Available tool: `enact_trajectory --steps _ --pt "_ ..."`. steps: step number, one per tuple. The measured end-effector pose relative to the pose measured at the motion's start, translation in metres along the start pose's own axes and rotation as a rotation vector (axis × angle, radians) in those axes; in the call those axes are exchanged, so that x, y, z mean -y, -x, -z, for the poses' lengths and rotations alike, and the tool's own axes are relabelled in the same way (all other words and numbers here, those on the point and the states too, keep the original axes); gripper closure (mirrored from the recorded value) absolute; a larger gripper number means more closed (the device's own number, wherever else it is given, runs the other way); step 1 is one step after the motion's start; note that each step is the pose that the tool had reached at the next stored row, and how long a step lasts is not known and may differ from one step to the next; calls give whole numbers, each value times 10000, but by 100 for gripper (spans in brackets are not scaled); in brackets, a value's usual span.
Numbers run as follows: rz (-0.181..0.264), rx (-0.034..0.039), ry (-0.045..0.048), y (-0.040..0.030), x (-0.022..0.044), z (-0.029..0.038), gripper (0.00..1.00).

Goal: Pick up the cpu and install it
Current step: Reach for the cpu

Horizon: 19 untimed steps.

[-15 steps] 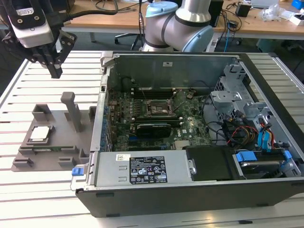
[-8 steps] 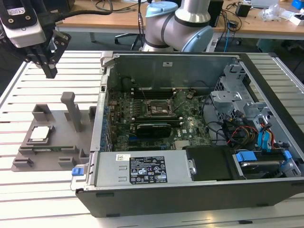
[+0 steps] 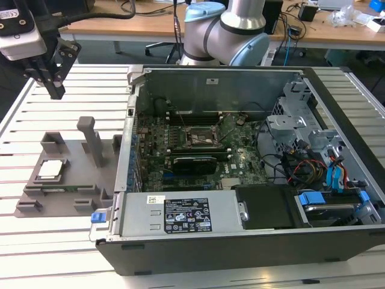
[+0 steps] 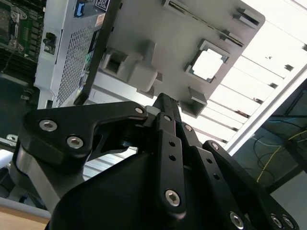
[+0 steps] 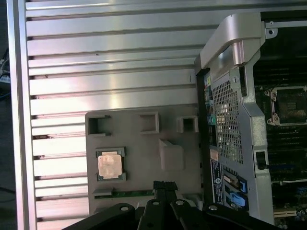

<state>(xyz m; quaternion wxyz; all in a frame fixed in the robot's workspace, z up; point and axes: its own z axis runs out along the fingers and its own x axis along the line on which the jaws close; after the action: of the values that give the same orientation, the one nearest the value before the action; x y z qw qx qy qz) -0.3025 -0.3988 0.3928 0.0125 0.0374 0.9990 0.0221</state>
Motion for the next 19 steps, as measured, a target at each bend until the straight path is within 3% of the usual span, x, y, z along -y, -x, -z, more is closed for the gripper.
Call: enact_trajectory --steps 19 --pt "0 0 0 -387 29 8 89"
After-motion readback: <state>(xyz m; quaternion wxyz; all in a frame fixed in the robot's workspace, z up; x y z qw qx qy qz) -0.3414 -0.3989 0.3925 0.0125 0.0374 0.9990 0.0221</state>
